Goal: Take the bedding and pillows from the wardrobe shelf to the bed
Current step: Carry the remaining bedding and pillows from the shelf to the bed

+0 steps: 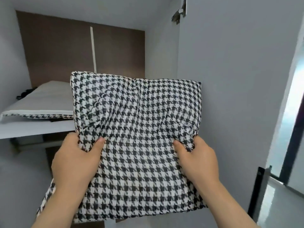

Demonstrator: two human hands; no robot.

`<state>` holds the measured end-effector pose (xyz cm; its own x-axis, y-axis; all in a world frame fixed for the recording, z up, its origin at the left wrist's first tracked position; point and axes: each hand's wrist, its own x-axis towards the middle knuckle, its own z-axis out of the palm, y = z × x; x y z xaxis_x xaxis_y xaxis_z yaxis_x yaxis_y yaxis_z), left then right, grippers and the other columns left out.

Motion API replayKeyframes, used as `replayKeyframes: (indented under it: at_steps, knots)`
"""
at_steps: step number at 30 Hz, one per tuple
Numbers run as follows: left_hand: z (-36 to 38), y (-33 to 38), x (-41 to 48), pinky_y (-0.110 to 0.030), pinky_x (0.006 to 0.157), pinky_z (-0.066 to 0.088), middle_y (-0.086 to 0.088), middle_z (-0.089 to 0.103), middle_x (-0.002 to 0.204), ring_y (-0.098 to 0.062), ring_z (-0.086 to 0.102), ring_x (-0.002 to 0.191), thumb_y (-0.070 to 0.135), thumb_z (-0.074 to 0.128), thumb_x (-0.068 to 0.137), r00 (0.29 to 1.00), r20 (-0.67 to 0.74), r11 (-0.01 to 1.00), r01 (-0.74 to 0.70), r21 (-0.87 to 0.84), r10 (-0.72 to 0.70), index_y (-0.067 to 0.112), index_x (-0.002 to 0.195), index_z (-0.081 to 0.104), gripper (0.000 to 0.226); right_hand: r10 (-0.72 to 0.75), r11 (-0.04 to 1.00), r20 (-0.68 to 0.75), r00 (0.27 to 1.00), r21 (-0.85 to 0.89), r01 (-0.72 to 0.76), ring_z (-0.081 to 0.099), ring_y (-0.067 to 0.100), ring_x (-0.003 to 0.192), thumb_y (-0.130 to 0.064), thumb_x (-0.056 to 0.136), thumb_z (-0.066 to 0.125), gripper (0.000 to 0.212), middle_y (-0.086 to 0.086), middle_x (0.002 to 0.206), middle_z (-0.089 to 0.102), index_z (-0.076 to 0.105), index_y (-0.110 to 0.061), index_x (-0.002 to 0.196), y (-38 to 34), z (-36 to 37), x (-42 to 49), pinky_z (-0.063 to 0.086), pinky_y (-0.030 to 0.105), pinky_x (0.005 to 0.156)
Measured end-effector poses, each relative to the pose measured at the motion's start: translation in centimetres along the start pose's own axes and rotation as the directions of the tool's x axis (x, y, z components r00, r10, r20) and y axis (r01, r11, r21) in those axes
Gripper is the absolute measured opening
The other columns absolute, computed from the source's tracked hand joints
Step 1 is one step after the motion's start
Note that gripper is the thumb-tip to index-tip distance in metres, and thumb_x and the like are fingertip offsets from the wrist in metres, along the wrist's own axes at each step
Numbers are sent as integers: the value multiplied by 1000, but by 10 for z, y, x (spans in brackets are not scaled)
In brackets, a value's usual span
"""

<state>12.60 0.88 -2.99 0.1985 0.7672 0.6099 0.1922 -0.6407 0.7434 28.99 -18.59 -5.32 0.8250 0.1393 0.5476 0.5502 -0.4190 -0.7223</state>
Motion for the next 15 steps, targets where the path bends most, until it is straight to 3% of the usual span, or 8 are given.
replayKeyframes:
  at_steps: [5,8,11,15]
  knots:
    - [-30,-16,-66,-39,58,49,-6,59,69,-24,55,61,42,72,78,987,57,988,152,-35,-150,17,78,50,33,140,987,81,987,65,-146,63,4,45,-53,81,66,31,-9,54,67,55,-25,79,11,-35,-73,55,35,57]
    - [-43,-25,-93,-40,63,48,-4,61,74,-21,55,69,40,74,77,964,129,969,240,-65,-231,19,79,51,31,226,973,141,964,24,-231,57,1,41,-55,81,65,44,-18,48,63,49,-15,86,15,-54,-107,47,28,51]
    - [-52,-29,-114,-38,63,44,-3,61,75,-18,54,69,38,75,77,947,191,959,275,-68,-258,20,78,52,29,301,953,124,946,-18,-301,59,2,46,-59,81,63,48,-5,48,62,39,-20,94,22,-68,-136,45,25,51]
    - [-59,-31,-144,-38,64,44,-3,60,68,-17,54,65,32,80,72,926,268,956,290,-55,-265,16,73,53,31,397,915,73,915,-102,-389,60,8,53,-68,75,61,50,-4,61,64,54,-22,95,34,-84,-178,51,29,56]
